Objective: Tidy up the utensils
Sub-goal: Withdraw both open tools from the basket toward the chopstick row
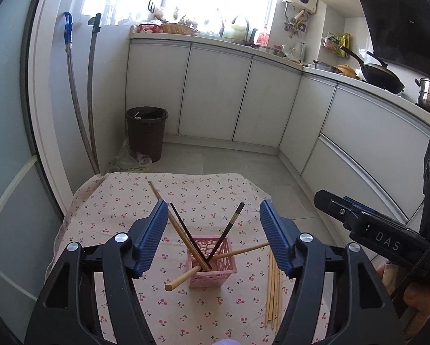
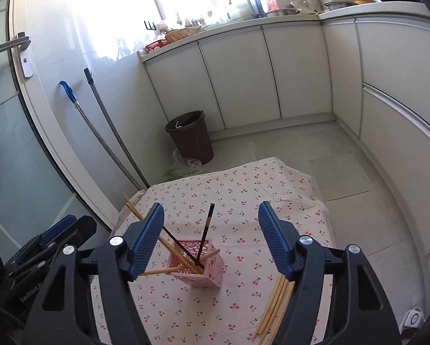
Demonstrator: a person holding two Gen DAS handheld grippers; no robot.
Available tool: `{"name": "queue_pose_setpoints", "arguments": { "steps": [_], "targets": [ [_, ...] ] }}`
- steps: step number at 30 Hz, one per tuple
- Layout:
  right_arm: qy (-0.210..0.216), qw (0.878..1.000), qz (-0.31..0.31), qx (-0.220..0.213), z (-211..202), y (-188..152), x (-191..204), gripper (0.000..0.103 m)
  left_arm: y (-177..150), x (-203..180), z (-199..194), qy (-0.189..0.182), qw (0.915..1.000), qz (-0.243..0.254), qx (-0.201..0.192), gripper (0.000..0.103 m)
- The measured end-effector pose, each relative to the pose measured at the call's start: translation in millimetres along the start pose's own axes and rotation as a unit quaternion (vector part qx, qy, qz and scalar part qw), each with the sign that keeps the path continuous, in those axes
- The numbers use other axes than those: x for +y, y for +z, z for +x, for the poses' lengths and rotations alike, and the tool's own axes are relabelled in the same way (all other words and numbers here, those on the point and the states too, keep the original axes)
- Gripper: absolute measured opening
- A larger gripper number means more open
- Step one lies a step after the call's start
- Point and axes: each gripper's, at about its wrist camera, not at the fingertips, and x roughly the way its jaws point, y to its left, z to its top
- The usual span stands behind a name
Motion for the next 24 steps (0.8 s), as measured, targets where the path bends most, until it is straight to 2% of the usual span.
{"name": "queue_pose_setpoints", "arguments": {
  "steps": [2, 7, 16, 24],
  "targets": [
    [-0.020, 1.000, -0.001, -0.007, -4, -4, -5, 0.085, -3, -1, 0, 0.007, 1.0000, 0.000, 0.002, 0.072],
    [-0.053, 0.999, 0.010, -0.005, -12, -12, -25, 0.095, -8, -9, -5, 0.024, 0.9996, 0.014, -0.005, 0.079],
    [-0.088, 0.995, 0.030, 0.043, -16, -37, -59, 0.096, -22, -31, -2, 0.028, 0.9986, 0.046, 0.002, 0.093],
    [-0.134, 0.989, 0.045, 0.055, -35, -58, -82, 0.096, -38, -51, 8, 0.024, 0.9966, 0.075, 0.025, 0.096]
  ]
}}
